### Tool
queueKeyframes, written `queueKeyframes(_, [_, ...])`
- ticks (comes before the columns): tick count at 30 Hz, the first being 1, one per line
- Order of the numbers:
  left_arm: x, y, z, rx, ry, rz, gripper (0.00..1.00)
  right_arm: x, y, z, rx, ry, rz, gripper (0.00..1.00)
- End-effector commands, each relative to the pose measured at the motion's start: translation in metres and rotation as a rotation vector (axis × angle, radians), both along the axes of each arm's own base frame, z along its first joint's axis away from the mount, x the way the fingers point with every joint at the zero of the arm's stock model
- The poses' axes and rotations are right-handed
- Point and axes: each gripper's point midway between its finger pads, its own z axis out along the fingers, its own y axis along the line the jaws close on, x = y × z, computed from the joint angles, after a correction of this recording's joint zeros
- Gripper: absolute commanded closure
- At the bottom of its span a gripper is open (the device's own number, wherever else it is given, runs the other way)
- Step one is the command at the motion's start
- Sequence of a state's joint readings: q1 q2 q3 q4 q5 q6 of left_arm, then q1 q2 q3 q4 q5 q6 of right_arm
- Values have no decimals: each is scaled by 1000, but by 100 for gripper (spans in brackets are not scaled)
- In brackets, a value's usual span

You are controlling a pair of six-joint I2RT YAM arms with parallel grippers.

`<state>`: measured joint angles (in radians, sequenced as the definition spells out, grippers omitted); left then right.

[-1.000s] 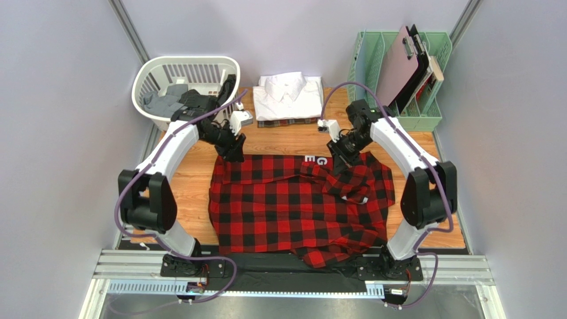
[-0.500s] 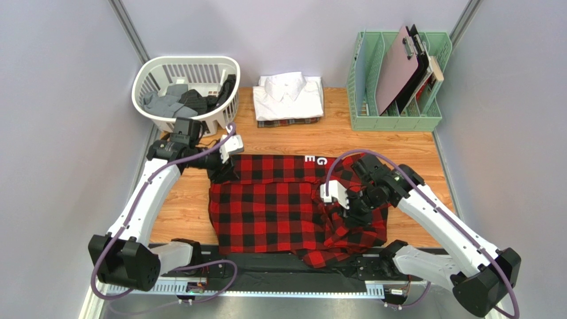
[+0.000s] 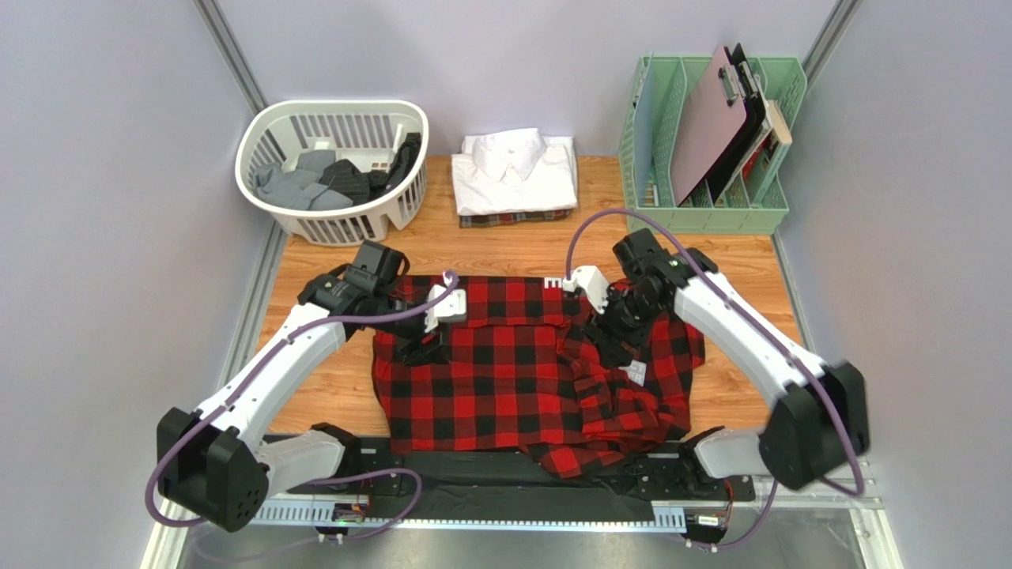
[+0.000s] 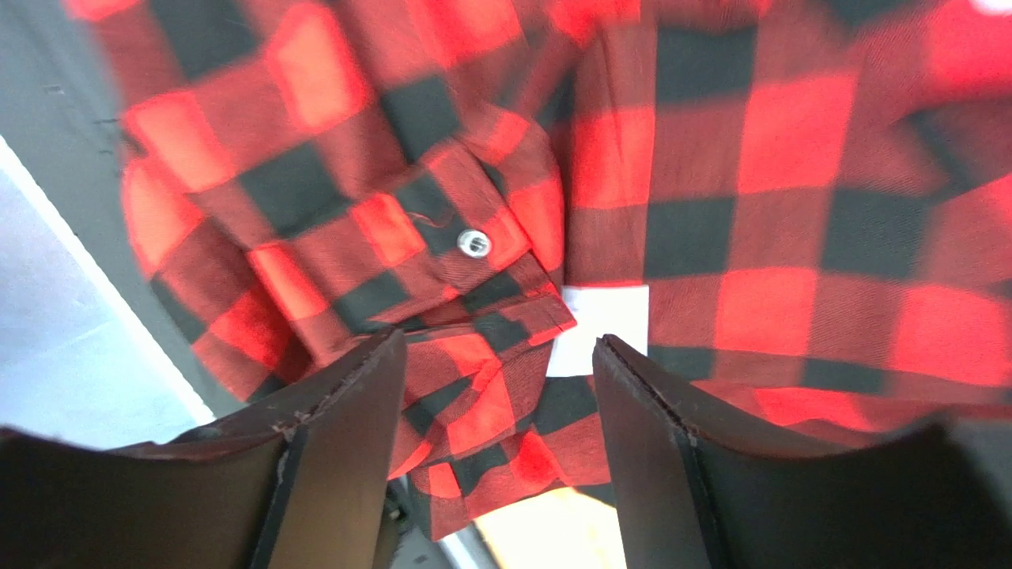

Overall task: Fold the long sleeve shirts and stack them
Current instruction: Fold the shirt

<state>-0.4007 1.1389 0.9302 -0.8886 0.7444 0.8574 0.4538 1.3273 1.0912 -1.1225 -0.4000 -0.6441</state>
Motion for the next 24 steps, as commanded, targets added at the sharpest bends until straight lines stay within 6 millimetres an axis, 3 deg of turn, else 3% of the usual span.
queueKeyframes(1, [16, -16, 37, -137, 1, 62, 32, 9, -25, -30, -47, 201, -176, 35])
queueKeyframes(4, [12, -14, 43, -174, 8, 89, 30, 3, -39, -50, -93, 314, -188, 33])
queueKeyframes(9, [10, -11, 43, -169, -10, 101, 30, -18, -35, -63, -87, 456, -186, 25])
queueKeyframes(18, [9, -8, 45, -162, -21, 122, 30, -21, -34, -91, -116, 549, -219, 24])
queueKeyframes(21, [8, -7, 49, -165, -31, 127, 30, -26, -29, -88, -83, 579, -206, 40])
queueKeyframes(22, [7, -7, 50, -166, -32, 128, 30, -25, -27, -84, -70, 576, -202, 59])
queueKeyframes(24, [6, -6, 52, -170, -38, 129, 31, -23, -21, -69, -21, 545, -190, 73])
